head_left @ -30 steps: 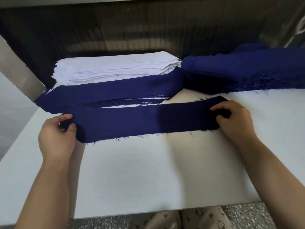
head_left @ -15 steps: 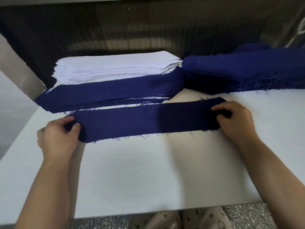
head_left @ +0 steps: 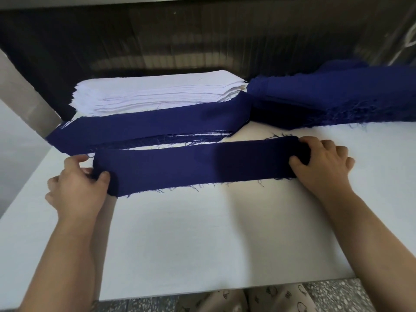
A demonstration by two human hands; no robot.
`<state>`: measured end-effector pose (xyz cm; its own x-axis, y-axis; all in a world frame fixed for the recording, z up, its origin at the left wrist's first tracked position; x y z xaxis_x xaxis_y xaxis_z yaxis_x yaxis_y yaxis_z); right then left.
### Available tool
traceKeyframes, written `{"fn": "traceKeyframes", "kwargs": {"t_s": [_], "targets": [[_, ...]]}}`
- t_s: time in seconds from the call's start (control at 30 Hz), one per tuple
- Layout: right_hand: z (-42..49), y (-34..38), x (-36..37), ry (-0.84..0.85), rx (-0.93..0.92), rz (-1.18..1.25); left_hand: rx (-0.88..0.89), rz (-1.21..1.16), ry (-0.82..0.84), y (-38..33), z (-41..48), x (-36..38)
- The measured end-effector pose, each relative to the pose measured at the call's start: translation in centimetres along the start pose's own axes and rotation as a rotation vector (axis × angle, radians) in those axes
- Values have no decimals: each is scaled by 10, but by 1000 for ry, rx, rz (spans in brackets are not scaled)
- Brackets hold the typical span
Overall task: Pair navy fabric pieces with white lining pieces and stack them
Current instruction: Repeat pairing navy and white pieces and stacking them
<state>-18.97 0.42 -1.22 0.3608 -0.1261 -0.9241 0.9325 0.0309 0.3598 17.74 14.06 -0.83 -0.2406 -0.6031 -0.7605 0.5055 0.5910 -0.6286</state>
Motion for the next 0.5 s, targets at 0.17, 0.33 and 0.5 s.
{"fn": "traceKeyframes", "kwargs": {"t_s": [0.17, 0.33, 0.5], "targets": [[-3, 1, -2, -81, -146, 288, 35, -112, 21, 0, -6, -2], [-4, 2, -3, -172, -282, 312, 121, -213, 30, -3, -11, -2], [0, -1, 5, -67, -327, 294, 196, -181, 90, -3, -10, 0]]}}
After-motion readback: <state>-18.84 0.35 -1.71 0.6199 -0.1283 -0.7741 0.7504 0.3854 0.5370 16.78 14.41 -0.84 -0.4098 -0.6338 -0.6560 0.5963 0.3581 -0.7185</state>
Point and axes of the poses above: each hand's wrist, its own z-axis towards the middle knuckle, its own x-axis out of the palm, y = z × x, the point moved 1 cm from there along z, towards the middle knuckle, and after that the axes turned 1 degree about -x, right-handed, at the moved point
